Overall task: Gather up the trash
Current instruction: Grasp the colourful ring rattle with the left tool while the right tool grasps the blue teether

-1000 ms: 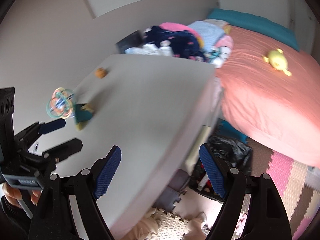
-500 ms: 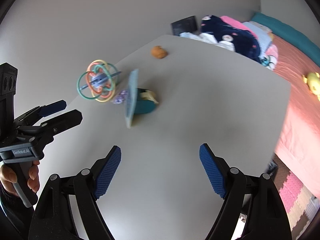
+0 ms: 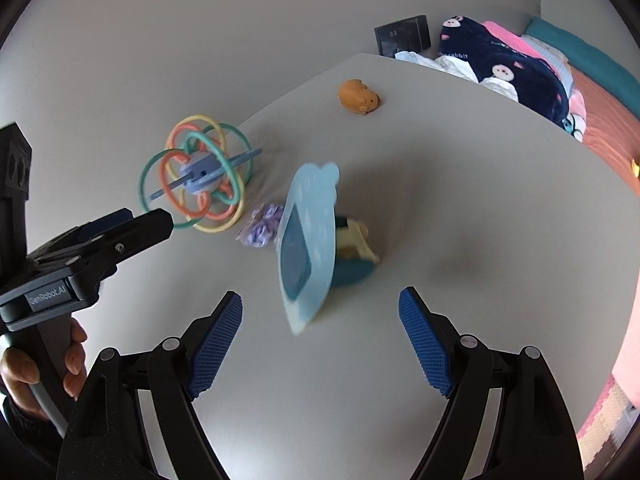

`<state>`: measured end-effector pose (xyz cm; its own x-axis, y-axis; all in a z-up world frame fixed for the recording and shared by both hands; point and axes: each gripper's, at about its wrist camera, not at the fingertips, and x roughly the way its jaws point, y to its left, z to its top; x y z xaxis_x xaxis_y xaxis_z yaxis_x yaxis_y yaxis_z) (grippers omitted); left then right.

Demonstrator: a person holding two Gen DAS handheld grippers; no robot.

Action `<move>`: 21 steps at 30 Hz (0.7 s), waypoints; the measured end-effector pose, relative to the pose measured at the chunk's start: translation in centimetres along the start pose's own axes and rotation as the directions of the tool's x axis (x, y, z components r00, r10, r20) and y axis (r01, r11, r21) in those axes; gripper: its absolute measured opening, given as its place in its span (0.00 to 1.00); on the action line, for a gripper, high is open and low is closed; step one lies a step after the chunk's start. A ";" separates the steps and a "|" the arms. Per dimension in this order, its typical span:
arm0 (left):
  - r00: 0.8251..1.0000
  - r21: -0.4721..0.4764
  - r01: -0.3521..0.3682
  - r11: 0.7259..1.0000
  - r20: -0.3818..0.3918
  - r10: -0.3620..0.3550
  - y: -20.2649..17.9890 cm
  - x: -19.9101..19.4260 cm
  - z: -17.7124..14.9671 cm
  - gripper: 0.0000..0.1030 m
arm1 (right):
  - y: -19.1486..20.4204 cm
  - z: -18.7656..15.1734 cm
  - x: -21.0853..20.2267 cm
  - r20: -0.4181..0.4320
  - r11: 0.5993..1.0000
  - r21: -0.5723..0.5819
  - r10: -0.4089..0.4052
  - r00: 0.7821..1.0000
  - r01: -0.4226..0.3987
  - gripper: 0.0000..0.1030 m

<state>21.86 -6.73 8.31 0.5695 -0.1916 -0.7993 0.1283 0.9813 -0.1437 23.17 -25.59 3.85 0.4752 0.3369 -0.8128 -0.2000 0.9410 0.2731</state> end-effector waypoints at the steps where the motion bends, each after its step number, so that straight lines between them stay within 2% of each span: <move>1: 1.000 -0.010 -0.001 1.000 0.002 0.001 0.1 0.3 0.4 0.94 | 0.0 0.2 0.3 0.000 1.000 -0.001 -0.003 1.000 0.003 0.79; 8: 0.999 -0.064 -0.034 0.997 0.004 0.034 0.4 2.4 2.5 0.94 | 0.0 1.2 2.3 0.007 1.000 -0.015 -0.021 1.000 0.021 0.79; 13: 0.998 -0.070 -0.064 0.995 -0.006 0.064 0.3 4.2 3.6 0.94 | -0.4 1.9 3.1 0.022 1.000 -0.008 -0.022 1.000 0.022 0.79; 14: 0.998 -0.066 -0.067 0.996 0.001 0.067 0.2 4.5 3.7 0.94 | -0.5 2.0 3.2 0.029 1.000 -0.006 -0.022 0.999 0.022 0.77; 15: 0.998 -0.059 -0.068 0.996 0.005 0.069 0.2 4.7 3.8 0.94 | -0.6 2.0 3.3 0.031 1.000 -0.003 -0.015 0.999 0.015 0.70; 18: 0.998 -0.044 -0.066 0.997 0.003 0.067 0.1 5.1 3.8 0.94 | -0.9 2.1 3.5 0.019 1.000 0.006 0.020 1.000 -0.020 0.59; 21: 0.998 -0.047 -0.061 0.997 -0.006 0.060 0.2 5.4 3.8 0.92 | -0.8 2.0 3.4 0.006 0.999 0.001 0.033 0.999 -0.033 0.58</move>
<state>28.01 -7.66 6.16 0.5714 -0.1317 -0.8100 0.0553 0.9910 -0.1222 26.64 -25.18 1.90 0.4739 0.3684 -0.7999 -0.2149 0.9292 0.3006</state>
